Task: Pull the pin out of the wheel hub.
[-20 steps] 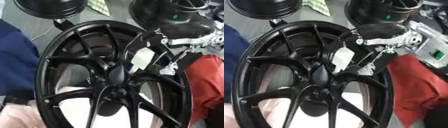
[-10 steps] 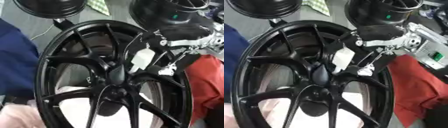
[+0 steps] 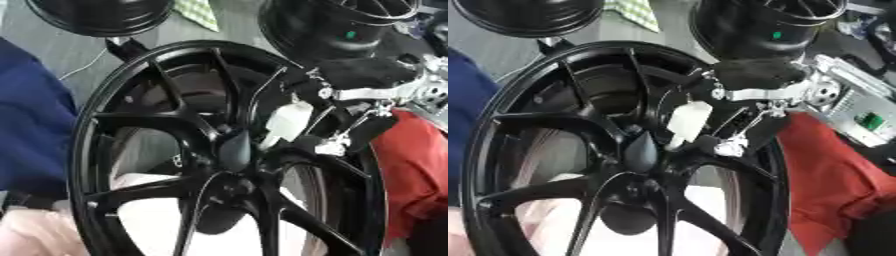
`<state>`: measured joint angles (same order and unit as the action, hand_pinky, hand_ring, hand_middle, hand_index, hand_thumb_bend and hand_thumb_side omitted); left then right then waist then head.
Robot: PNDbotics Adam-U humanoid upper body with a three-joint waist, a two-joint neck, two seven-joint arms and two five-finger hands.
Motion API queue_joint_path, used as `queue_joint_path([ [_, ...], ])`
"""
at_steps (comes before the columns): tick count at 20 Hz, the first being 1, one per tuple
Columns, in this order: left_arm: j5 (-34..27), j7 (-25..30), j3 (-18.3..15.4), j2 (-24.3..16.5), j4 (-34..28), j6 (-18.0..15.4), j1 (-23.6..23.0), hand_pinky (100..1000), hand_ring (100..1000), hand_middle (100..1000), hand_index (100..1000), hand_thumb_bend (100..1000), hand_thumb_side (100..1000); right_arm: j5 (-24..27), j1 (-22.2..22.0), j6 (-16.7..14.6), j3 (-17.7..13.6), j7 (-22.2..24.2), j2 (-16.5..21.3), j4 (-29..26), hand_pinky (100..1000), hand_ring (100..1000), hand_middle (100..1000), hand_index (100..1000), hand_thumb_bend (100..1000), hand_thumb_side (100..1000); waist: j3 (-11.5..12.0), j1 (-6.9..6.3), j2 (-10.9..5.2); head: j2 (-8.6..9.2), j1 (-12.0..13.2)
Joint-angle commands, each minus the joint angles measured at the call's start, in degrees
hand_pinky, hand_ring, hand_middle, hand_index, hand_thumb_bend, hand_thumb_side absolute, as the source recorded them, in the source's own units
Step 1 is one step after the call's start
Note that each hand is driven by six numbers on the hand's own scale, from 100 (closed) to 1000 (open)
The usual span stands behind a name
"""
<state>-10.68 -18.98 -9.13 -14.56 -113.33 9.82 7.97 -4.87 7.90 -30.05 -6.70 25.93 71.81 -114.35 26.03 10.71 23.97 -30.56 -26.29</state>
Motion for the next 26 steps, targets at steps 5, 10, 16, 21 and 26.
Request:
queue_joint_path([
  [5, 0.0, 0.3, 0.0, -0.6, -1.3, -0.1, -0.1, 656, 521, 468, 696, 664, 395, 0.7, -0.1, 0.7, -0.7, -0.5, 1.1, -0.2, 882, 887, 793, 889, 100, 110, -0.1, -0.44, -0.9, 0.8, 0.0],
  [10, 0.0, 0.3, 0.0, -0.6, -1.3, -0.1, -0.1, 658, 521, 468, 696, 662, 394, 0.8, -0.2, 1.0, -0.7, -0.5, 1.1, -0.2, 876, 865, 781, 875, 100, 100, -0.2, -0.2, -0.99, 0.97, 0.0],
  [16, 0.0, 0.4, 0.0, -0.5, -1.3, -0.1, -0.2, 658, 521, 469, 696, 662, 394, 1.2, -0.1, 1.2, -0.5, -0.7, 0.9, -0.2, 863, 839, 737, 837, 100, 100, -0.3, 0.07, -1.07, 1.05, 0.0],
  [21, 0.1, 0.3, -0.1, -0.5, -1.3, -0.1, -0.2, 659, 522, 469, 696, 660, 393, 1.5, -0.2, 1.5, -0.4, -1.2, 0.8, -0.2, 859, 830, 691, 805, 100, 100, -0.3, 0.22, -1.06, 1.15, 0.0],
  [26, 0.1, 0.4, -0.1, -0.6, -1.3, -0.2, -0.1, 660, 522, 469, 697, 658, 393, 1.4, -0.5, 1.7, -0.4, -0.9, 0.7, -0.2, 858, 820, 625, 766, 100, 100, -0.4, 0.47, -1.3, 1.48, 0.0],
])
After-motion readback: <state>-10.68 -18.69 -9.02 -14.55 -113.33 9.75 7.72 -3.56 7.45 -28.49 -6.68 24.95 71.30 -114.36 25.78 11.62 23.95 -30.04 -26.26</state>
